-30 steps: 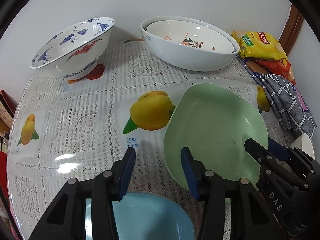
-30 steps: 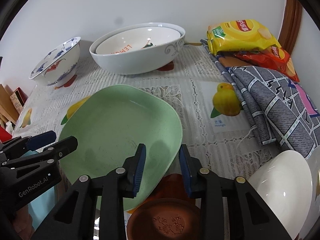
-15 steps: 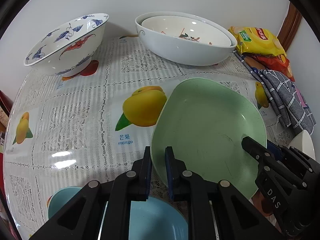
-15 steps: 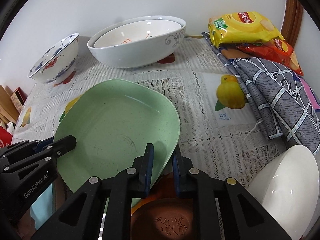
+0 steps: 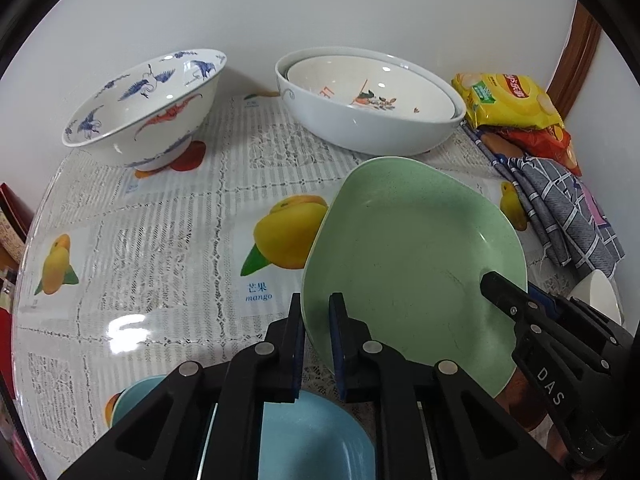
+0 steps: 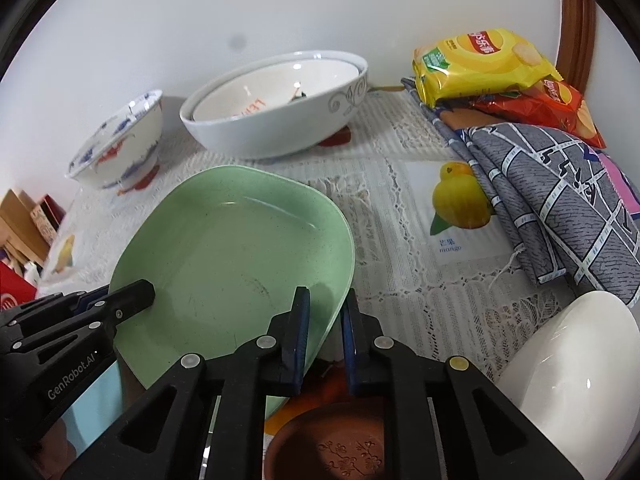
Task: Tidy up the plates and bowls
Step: 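Lift the green plate with both tools and carry it toward the light-blue plate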
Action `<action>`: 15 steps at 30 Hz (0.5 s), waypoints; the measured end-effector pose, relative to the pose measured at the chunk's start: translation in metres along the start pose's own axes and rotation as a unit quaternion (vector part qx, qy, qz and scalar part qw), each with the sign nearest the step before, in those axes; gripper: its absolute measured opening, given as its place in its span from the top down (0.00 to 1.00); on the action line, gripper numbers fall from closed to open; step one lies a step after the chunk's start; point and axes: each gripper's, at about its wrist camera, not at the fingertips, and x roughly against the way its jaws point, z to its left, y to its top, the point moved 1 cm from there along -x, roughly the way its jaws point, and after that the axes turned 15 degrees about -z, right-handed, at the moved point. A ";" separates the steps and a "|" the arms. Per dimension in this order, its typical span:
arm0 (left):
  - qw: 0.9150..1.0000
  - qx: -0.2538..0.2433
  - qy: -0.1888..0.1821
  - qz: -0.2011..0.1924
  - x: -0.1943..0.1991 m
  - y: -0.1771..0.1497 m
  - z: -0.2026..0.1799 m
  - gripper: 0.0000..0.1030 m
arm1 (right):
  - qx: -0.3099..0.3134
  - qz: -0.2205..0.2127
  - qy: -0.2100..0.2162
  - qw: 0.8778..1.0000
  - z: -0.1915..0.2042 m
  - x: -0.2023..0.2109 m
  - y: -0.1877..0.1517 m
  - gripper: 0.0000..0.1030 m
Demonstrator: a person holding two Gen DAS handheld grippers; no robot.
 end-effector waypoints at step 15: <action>0.999 -0.011 0.014 -0.049 0.057 0.004 -0.027 0.89 | -0.048 -0.044 0.008 0.998 -0.019 0.056 0.011 0.90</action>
